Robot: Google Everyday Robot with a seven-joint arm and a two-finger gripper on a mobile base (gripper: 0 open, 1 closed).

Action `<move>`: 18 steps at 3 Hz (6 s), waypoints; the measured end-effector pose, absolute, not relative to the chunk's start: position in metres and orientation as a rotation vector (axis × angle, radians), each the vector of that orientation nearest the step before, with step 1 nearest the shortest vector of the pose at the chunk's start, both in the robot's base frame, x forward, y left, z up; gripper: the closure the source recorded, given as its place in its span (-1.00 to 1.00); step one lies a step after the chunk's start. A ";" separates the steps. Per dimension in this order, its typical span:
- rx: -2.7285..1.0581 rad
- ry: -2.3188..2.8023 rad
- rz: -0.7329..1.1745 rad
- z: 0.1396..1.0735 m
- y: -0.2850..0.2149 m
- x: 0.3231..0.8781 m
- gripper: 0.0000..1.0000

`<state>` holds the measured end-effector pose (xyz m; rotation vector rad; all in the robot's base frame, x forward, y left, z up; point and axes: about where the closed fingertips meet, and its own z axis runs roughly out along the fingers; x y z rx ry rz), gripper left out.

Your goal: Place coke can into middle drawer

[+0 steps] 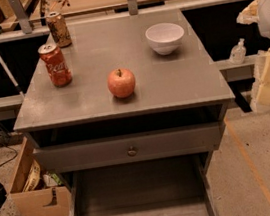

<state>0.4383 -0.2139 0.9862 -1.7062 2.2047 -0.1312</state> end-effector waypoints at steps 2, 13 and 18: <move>-1.621 2.147 -0.073 1.000 -0.207 0.453 -1.00; -1.094 1.452 0.759 0.955 0.182 0.696 -1.00; -0.976 1.407 0.871 0.918 0.223 0.726 0.28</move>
Offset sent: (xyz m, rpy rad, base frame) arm 0.0408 0.0147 0.0344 0.2692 -0.1277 -0.0322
